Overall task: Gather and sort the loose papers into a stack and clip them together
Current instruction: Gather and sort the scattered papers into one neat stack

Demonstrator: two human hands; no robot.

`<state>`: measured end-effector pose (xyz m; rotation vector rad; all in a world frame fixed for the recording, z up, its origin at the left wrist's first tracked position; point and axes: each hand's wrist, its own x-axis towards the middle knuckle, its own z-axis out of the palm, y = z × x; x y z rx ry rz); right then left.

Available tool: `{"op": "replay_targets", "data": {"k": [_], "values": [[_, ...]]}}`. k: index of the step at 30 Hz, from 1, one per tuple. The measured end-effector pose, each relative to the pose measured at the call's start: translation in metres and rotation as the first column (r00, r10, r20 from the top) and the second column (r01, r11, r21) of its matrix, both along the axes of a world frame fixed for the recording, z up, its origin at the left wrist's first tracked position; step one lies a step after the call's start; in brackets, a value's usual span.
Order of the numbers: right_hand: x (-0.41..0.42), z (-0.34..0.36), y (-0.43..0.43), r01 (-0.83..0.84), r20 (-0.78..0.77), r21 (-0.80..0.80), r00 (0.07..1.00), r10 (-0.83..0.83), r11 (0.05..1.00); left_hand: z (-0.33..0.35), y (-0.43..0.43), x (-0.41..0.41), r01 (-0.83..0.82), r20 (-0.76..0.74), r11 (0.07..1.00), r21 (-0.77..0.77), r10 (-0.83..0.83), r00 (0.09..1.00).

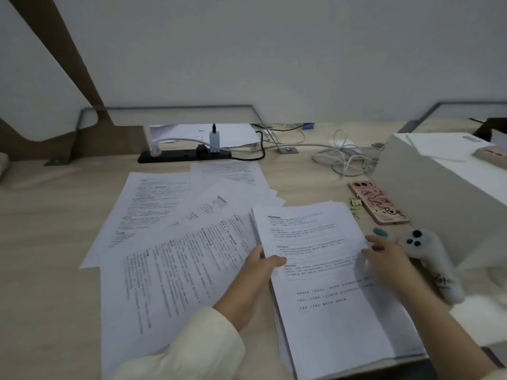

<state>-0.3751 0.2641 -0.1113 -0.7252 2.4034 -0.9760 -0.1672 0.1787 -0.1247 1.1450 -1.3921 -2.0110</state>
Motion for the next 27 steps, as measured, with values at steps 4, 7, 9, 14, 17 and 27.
{"op": "replay_targets", "data": {"k": [4, 7, 9, 14, 17, 27], "values": [[0.001, 0.008, 0.000, 0.054, 0.151, -0.009, 0.987, -0.052, 0.999, -0.001, -0.014, -0.004, -0.145, 0.068, 0.987, 0.074, 0.140, 0.988], [-0.001, 0.014, 0.003, 0.064, 0.195, -0.017, 0.979, -0.059, 0.998, 0.001, -0.021, -0.011, -0.148, 0.093, 0.988, 0.052, 0.143, 0.985], [0.000, 0.018, 0.004, 0.058, 0.218, -0.014, 0.974, -0.054, 0.998, 0.000, -0.021, -0.017, -0.123, 0.108, 0.992, 0.025, 0.120, 0.987], [0.000, 0.016, 0.003, 0.047, 0.229, -0.027, 0.973, -0.039, 0.999, -0.008, -0.011, -0.030, -0.077, 0.205, 0.975, -0.210, 0.121, 0.971], [0.000, 0.011, 0.003, 0.047, 0.242, -0.050, 0.970, -0.034, 0.998, -0.011, -0.003, -0.031, -0.072, 0.153, 0.943, -0.326, 0.127, 0.980], [0.008, 0.035, 0.001, -0.140, 0.555, -0.510, 0.700, 0.449, 0.849, 0.062, -0.018, 0.023, -0.257, -0.298, 0.819, -0.513, 0.111, 0.948]]}}
